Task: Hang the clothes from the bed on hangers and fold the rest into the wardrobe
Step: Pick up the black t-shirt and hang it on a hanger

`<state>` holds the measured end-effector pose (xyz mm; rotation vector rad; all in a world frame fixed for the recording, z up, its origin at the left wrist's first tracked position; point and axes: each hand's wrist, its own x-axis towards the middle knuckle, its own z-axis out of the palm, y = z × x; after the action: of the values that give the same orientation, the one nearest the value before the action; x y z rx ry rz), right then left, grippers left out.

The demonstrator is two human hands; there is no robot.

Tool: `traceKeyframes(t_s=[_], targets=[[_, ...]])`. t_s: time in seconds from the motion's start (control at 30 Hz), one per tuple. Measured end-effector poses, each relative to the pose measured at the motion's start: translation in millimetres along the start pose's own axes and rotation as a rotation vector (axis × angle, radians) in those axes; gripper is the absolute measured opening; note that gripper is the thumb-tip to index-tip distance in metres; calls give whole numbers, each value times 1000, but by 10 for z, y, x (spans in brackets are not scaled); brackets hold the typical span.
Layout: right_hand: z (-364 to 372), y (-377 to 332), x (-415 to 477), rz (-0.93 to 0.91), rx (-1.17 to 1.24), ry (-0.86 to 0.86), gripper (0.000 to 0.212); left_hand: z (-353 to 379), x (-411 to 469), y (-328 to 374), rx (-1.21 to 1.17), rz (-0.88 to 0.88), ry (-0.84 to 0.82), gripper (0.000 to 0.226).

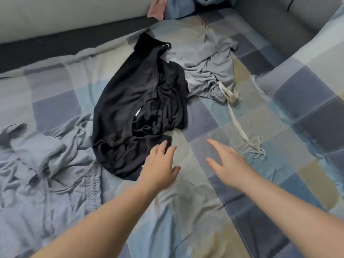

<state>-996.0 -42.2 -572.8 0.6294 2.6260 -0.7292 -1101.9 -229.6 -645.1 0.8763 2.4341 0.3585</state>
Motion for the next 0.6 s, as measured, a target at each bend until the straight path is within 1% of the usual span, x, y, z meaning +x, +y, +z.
traceKeyframes(t_s=[0.07,0.17,0.2,0.3,0.33,0.37,0.43,0.53,0.6], targets=[[148,119,483,-23,-11,29,58,44,669,-78,96,29,124,73],[347,248,1106,-100,-53,68,59,154,1401,-279,124,-72,263,71],[393,278,1279,-129,-52,86,59,247,1505,-353,133,-94,307,68],[584,310,1826,-224,-44,106,67,580,1617,-598,206,-84,498,59],[638,335,1991,-244,-64,115,68,642,1670,-645,204,-76,526,58],[677,351,2128,-255,-93,126,68,670,1701,-664,204,-73,527,58],[682,332,2343,-280,-117,188,57,647,1722,-667,221,-84,504,58],[657,311,2531,-324,-21,345,33,612,1711,-622,215,-100,460,57],[703,308,2578,-366,6,432,25,617,1705,-631,214,-109,457,56]])
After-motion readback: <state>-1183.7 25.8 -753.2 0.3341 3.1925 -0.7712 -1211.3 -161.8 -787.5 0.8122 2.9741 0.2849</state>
